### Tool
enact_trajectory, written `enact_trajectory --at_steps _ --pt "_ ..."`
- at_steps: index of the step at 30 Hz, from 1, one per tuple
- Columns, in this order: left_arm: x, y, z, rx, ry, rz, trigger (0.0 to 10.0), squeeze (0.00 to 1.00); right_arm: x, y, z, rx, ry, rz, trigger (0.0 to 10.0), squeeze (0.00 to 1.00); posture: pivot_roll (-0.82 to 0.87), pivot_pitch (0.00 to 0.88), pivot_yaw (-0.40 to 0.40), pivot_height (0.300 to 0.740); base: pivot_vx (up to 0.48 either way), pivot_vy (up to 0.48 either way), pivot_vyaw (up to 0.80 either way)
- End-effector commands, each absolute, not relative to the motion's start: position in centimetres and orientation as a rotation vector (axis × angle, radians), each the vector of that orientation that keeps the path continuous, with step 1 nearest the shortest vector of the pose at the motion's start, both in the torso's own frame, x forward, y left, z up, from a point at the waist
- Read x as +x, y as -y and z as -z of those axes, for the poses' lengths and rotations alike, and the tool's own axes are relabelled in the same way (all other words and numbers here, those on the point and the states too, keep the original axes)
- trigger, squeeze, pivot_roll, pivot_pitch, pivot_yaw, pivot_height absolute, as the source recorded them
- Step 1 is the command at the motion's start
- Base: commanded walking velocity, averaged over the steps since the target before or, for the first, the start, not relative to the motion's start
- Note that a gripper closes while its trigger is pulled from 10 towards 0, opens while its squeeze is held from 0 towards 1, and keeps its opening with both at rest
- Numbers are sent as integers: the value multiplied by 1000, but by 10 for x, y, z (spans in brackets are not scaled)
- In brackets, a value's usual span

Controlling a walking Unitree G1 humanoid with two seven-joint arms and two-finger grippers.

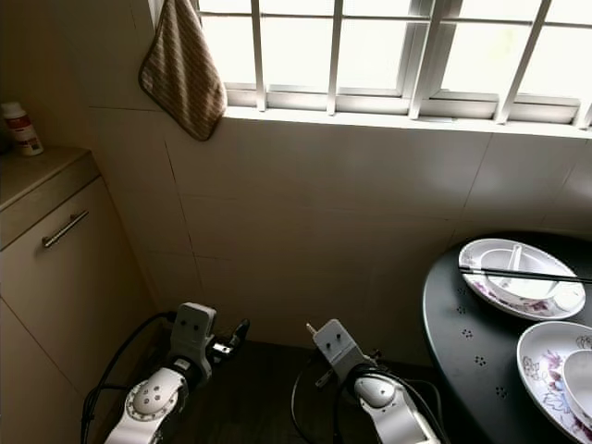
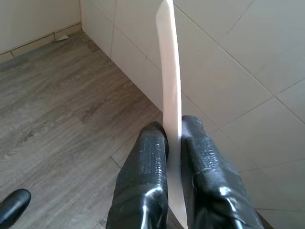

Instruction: Kitchen organization

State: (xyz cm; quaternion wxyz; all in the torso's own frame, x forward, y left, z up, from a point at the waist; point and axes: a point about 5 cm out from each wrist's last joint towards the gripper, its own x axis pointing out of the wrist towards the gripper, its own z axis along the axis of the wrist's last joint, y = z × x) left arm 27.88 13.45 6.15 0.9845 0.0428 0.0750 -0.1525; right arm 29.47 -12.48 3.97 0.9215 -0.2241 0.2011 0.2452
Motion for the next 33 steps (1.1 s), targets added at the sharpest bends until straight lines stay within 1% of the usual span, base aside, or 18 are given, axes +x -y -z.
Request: enact_trajectory --at_steps 1,12,19,33 --pt "281 -135 -61 91 -158 304 10000 0 298 125 -39 -437 -433 -498 10000 0 8 0 -17 740 0 0 0" --pt "283 -136 -59 83 -164 301 10000 0 302 124 -39 -482 -419 -464 10000 0 13 0 -16 740 0 0 0" --pt "283 -136 -60 77 -161 302 10000 0 304 124 -42 -458 -399 -459 10000 0 8 0 -12 740 0 0 0" --pt "283 -136 -60 73 -160 304 10000 0 305 123 -43 -491 -381 -455 10000 0 10 0 -10 740 0 0 786"
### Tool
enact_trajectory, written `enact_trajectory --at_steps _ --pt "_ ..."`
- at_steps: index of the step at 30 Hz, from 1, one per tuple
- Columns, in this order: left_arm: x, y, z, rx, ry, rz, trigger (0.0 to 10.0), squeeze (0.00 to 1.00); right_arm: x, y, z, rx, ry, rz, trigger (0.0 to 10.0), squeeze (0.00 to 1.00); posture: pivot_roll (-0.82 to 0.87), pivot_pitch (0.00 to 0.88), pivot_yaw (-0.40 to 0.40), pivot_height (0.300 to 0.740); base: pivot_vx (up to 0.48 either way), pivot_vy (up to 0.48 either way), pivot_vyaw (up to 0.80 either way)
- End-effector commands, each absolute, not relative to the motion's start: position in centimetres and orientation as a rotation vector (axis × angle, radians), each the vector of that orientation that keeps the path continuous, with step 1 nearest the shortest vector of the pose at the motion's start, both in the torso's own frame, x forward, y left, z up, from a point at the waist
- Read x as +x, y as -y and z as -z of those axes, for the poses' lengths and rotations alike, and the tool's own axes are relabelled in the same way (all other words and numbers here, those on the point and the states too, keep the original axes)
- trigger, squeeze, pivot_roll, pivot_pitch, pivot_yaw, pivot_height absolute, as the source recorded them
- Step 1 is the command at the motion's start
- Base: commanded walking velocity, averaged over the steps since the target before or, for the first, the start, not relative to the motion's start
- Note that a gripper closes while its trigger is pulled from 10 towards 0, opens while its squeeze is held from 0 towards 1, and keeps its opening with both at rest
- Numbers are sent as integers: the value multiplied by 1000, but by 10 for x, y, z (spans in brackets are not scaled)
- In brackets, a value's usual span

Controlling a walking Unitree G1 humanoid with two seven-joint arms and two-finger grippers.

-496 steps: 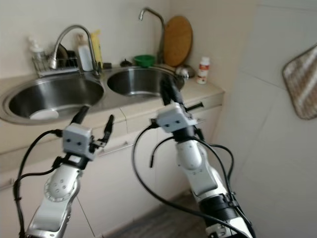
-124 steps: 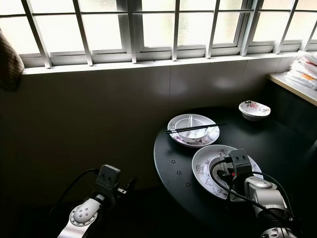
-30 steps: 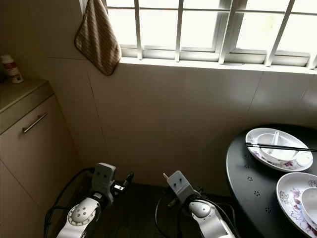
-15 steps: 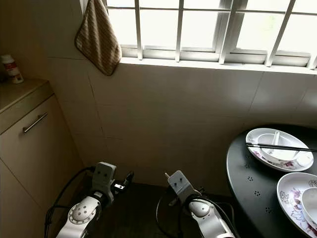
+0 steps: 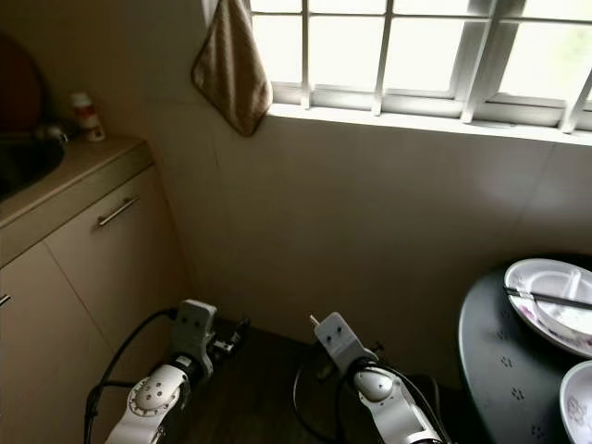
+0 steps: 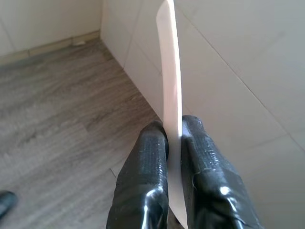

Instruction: Kitchen organization

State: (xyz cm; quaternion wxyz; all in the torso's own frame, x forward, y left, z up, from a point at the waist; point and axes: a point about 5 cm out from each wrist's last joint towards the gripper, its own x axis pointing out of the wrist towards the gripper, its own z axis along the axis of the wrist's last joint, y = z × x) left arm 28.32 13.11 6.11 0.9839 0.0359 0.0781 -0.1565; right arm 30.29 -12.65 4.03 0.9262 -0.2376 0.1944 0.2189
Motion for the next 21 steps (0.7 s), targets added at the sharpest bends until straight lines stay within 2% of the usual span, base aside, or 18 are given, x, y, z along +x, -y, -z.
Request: enact_trajectory --at_steps 1,21 --pt "283 -136 -60 73 -160 304 10000 0 305 123 -43 -490 -380 -454 10000 0 10 0 -10 740 0 0 800" --pt "284 -139 -60 78 -163 296 10000 0 305 121 -43 -480 -378 -449 10000 0 9 0 -5 740 0 0 800"
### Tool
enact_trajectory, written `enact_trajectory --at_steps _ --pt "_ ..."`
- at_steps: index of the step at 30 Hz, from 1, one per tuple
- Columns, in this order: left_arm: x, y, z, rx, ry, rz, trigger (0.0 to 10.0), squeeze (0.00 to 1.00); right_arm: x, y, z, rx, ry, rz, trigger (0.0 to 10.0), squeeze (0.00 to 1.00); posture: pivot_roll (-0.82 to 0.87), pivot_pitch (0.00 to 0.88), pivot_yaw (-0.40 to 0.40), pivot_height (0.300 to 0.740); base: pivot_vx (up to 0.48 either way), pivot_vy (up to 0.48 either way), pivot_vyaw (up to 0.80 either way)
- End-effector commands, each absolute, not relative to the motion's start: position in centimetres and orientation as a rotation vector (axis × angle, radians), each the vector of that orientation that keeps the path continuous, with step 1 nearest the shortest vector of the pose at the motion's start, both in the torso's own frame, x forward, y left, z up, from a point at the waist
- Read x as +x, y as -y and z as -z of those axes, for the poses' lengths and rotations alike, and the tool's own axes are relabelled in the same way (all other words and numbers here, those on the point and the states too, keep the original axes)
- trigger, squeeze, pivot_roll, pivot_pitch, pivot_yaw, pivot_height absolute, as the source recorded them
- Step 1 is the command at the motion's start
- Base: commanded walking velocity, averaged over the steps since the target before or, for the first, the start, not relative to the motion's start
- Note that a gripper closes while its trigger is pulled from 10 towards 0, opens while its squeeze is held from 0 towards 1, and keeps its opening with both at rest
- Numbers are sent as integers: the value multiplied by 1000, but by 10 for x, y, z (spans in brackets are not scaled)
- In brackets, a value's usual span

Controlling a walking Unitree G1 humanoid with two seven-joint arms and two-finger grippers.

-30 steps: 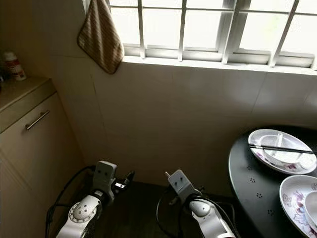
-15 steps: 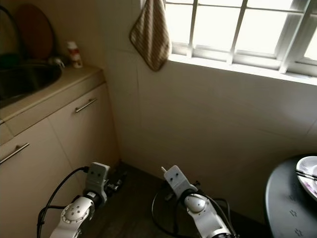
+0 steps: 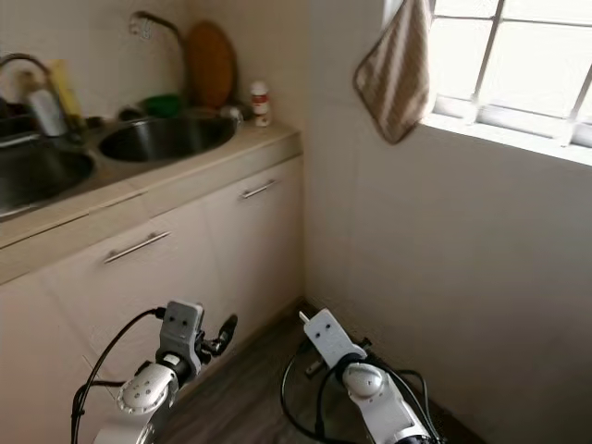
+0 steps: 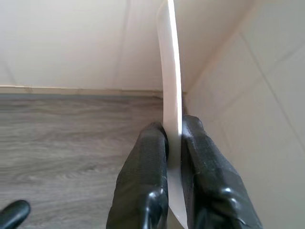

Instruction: Kitchen organization

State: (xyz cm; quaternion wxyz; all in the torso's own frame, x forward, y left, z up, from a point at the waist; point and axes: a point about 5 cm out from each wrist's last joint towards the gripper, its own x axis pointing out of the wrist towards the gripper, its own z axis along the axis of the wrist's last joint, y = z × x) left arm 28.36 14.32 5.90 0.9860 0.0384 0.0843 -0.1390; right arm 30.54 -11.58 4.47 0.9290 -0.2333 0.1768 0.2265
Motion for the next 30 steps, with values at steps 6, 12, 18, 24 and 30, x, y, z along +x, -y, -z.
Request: enact_trajectory --at_steps 6,12,18,24,30 --pt "284 -139 -60 79 -160 297 10000 0 306 121 -43 -477 -376 -446 10000 0 9 0 -3 740 0 0 800" --pt "284 -139 -61 80 -158 298 10000 0 306 121 -43 -475 -375 -445 10000 0 10 0 -2 740 0 0 800" --pt "284 -139 -61 81 -157 298 10000 0 306 121 -43 -472 -374 -440 10000 0 11 0 -2 740 0 0 800" --pt "284 -138 -60 81 -156 297 10000 0 308 124 -46 -444 -352 -406 10000 0 15 0 -4 740 0 0 400" --pt "283 -138 -61 84 -141 294 10000 0 308 124 -48 -447 -329 -399 10000 0 14 0 -4 740 0 0 0"
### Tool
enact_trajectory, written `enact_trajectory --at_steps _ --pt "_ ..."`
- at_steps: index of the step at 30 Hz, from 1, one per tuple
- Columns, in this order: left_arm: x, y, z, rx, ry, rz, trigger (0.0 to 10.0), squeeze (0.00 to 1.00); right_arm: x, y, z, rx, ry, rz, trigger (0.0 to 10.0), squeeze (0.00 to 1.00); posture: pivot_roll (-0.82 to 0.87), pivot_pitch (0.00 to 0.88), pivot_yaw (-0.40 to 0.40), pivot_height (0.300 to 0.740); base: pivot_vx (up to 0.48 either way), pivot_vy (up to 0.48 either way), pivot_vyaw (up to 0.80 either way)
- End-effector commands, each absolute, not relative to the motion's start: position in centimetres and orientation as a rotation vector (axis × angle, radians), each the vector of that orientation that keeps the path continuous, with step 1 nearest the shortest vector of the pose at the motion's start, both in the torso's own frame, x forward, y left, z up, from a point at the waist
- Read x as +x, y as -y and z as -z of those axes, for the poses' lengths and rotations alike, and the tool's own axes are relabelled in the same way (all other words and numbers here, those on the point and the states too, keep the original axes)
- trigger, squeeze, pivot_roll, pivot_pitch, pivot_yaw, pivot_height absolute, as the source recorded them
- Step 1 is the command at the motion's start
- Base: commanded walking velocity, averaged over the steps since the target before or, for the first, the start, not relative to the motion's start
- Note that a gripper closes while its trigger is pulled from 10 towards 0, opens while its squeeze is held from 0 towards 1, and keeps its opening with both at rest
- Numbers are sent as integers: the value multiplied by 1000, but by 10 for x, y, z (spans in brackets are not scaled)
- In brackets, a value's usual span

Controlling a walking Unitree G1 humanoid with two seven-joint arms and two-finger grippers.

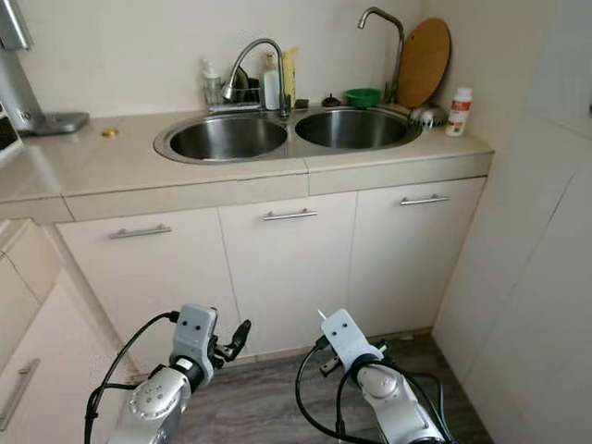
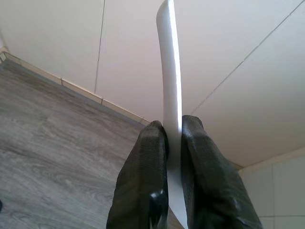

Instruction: Kitchen organization

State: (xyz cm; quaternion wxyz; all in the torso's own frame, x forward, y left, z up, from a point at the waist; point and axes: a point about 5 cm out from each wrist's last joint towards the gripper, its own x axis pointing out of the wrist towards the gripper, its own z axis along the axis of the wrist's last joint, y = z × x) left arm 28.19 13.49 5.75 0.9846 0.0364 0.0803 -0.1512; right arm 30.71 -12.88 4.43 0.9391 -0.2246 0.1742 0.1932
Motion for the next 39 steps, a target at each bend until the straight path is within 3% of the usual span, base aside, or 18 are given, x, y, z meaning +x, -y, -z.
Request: enact_trajectory --at_steps 1,11,15,18,25,39 --pt "283 -138 -62 86 -138 294 10000 0 309 124 -50 -445 -309 -390 10000 0 16 0 -5 740 0 0 0" --pt "285 -142 -73 160 -90 269 10000 0 311 125 -65 -457 -182 -349 10000 0 20 0 -3 740 74 0 0" --pt "290 -139 -89 176 -24 284 10000 0 316 126 -84 -467 -58 -287 10000 0 21 0 -2 740 256 0 702" --pt "296 -136 -114 201 84 270 10000 0 323 127 -122 -319 129 -190 10000 0 24 0 0 740 256 0 800" --pt "303 -143 -170 205 310 209 10000 0 329 128 -189 -264 426 -110 10000 0 24 0 -4 740 261 0 0" --pt "303 -145 -182 213 353 181 10000 0 327 128 -191 -268 441 -96 10000 0 27 0 -6 740 264 0 0"
